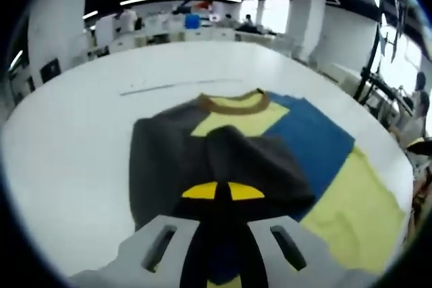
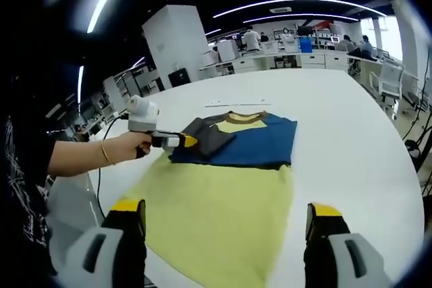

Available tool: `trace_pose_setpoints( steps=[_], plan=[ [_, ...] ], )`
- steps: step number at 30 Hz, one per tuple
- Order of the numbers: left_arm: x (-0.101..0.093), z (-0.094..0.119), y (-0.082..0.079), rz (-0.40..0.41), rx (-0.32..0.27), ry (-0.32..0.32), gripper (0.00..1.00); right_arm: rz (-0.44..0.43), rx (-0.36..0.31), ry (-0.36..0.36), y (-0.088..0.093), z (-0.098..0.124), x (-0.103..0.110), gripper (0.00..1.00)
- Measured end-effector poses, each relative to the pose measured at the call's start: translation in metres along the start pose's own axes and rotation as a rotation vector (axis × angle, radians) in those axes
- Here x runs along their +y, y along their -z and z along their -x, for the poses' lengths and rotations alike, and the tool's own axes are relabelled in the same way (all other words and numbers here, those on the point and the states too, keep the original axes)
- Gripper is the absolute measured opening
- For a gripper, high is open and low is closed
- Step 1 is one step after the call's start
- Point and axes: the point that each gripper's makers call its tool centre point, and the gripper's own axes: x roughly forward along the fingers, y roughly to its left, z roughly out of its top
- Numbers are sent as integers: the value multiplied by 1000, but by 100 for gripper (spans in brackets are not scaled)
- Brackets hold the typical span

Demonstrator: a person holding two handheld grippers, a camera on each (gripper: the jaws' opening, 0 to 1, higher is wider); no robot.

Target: Fold the garment on the visible template until the final outline fits inside the template.

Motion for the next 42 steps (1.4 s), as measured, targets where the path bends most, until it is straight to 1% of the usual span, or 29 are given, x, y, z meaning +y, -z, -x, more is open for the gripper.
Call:
trace_pose_setpoints(
  steps=[4, 8, 10, 11, 14, 16, 20, 23, 25, 27, 30, 33, 38, 39, 42],
  plan=[
    [-5, 2, -6, 4, -19, 13, 0, 0, -3, -1, 0, 0, 1, 100],
    [-16, 5, -19, -12, -53, 37, 0, 2, -6, 0, -1, 2, 1, 100],
    [-24, 7, -27, -22, -77, 58, 0, 5, -7, 1, -1, 3, 1, 100],
    [-31, 8, -33, -31, -94, 74, 0, 8, -7, 2, -1, 4, 1, 100],
    [-46, 10, -43, -44, -119, 106, 0, 18, -5, 6, -1, 6, 2, 100],
    [-59, 12, -51, -41, -139, 134, 0, 21, -5, 9, -1, 7, 2, 100],
    [-84, 10, -62, -62, -159, 179, 0, 20, -11, 10, -1, 8, 3, 100],
    [-97, 7, -65, -75, -162, 203, 0, 15, -14, 9, -1, 9, 4, 99],
    [-106, 3, -66, -85, -151, 215, 0, 14, -13, 11, -1, 10, 4, 99],
    [-117, 1, -68, -81, -152, 243, 0, 15, -9, 11, 1, 10, 3, 99],
    [-130, -1, -69, -119, -153, 268, 0, 13, -2, 14, 3, 11, 2, 99],
    [-145, -3, -73, -76, -156, 311, 0, 10, 2, 19, 5, 12, 1, 99],
    [-163, -3, -80, -79, -168, 351, 0, 8, 3, 24, 5, 14, 0, 99],
    [-165, -2, -80, -79, -170, 355, 0, 8, 4, 24, 5, 14, -1, 99],
    [-176, -1, -80, -79, -170, 384, 0, 9, 5, 28, 6, 14, -2, 99]
  ],
)
